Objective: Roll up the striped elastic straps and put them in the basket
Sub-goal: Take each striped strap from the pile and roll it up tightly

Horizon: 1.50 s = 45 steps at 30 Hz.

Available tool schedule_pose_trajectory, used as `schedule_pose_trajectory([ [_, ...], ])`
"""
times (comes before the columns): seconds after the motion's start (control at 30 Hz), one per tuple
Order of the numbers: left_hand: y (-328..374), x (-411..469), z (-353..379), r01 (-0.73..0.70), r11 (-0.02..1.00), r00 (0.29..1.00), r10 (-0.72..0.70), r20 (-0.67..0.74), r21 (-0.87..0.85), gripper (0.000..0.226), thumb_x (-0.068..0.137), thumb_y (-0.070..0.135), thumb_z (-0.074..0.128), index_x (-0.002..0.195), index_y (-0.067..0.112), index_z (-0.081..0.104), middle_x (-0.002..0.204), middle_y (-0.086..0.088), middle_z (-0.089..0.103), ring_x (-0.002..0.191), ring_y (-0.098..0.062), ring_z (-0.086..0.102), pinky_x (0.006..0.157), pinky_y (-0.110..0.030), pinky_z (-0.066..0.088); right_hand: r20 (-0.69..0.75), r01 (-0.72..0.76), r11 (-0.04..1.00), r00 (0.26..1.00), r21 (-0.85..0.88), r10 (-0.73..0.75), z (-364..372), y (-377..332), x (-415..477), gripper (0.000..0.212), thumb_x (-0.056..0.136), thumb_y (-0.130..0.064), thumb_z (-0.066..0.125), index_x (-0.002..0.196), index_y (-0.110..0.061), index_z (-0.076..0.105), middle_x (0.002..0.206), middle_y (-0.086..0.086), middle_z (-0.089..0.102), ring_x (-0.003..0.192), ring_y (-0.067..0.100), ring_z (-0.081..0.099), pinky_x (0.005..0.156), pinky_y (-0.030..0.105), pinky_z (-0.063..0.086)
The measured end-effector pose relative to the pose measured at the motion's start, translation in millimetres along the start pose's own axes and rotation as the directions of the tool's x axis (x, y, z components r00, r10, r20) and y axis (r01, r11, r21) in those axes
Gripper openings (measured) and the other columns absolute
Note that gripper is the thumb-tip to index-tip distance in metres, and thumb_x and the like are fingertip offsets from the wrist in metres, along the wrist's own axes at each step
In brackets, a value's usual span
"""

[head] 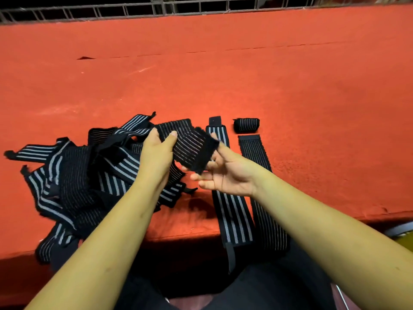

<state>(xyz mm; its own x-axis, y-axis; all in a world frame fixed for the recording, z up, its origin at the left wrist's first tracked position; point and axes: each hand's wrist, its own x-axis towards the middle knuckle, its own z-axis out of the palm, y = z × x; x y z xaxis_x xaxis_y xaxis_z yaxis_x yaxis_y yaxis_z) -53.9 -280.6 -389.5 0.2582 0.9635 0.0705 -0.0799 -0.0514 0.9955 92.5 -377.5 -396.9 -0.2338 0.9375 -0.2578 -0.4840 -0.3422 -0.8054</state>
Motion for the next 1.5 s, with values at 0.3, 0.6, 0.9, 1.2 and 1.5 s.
schedule_pose_trajectory([
  [0.3, -5, -4, 1, 0.058, 0.998, 0.996, -0.056, 0.064, -0.022, 0.012, 0.096, 0.007, 0.060, 0.107, 0.009, 0.063, 0.109, -0.014, 0.073, 0.106, -0.036, 0.069, 0.093, -0.049, 0.056, -0.241, 0.226, 0.892, 0.910, -0.392, -0.337, -12, -18, -8, 0.009, 0.090, -0.001, 0.066, 0.096, -0.007, 0.066, 0.072, 0.006, 0.063, 0.059, 0.016, 0.060, 0.051, 0.022, 0.049],
  [0.6, 1, -7, -23, -0.326, 0.848, 0.945, 0.287, 0.155, 0.418, 0.044, 0.083, 0.046, 0.073, 0.116, 0.024, 0.053, 0.109, 0.008, 0.061, 0.107, -0.009, 0.060, 0.094, -0.029, 0.047, -0.079, 0.301, 0.574, 0.836, -0.761, -0.543, 5, -53, -21, 0.004, 0.092, -0.003, 0.066, 0.092, -0.007, 0.068, 0.067, 0.014, 0.060, 0.046, 0.015, 0.055, 0.043, 0.024, 0.046],
  [0.9, 17, -12, 2, -0.193, 0.981, 0.810, 0.147, 0.568, 0.020, 0.013, 0.087, 0.022, 0.074, 0.098, 0.021, 0.067, 0.092, 0.011, 0.067, 0.095, -0.007, 0.060, 0.089, -0.020, 0.045, -0.083, 0.360, 0.803, 0.890, -0.476, -0.448, 13, -62, -24, 0.003, 0.089, -0.010, 0.068, 0.086, -0.011, 0.067, 0.064, 0.008, 0.050, 0.038, 0.007, 0.035, 0.039, 0.016, 0.027],
  [1.2, 12, -22, 8, 0.057, 0.949, 0.839, 0.122, 0.530, -0.310, 0.057, 0.089, 0.047, 0.066, 0.121, 0.001, 0.054, 0.118, -0.018, 0.064, 0.111, -0.030, 0.061, 0.100, -0.047, 0.040, 0.132, 0.381, 0.917, 0.921, -0.120, -0.366, 6, -64, -31, 0.044, 0.085, 0.019, 0.042, 0.123, 0.004, 0.060, 0.105, 0.018, 0.066, 0.098, 0.027, 0.061, 0.087, 0.029, 0.053],
  [1.5, 0, -35, 16, 0.108, 0.986, 0.798, -0.011, 0.602, -0.125, 0.035, 0.083, 0.012, 0.065, 0.117, 0.005, 0.060, 0.108, -0.008, 0.075, 0.102, -0.023, 0.071, 0.087, -0.035, 0.058, -0.202, 0.492, 0.818, 0.805, -0.298, -0.557, 17, -69, -17, 0.007, 0.084, -0.004, 0.070, 0.090, -0.007, 0.066, 0.074, 0.010, 0.069, 0.068, 0.020, 0.068, 0.069, 0.029, 0.061],
])
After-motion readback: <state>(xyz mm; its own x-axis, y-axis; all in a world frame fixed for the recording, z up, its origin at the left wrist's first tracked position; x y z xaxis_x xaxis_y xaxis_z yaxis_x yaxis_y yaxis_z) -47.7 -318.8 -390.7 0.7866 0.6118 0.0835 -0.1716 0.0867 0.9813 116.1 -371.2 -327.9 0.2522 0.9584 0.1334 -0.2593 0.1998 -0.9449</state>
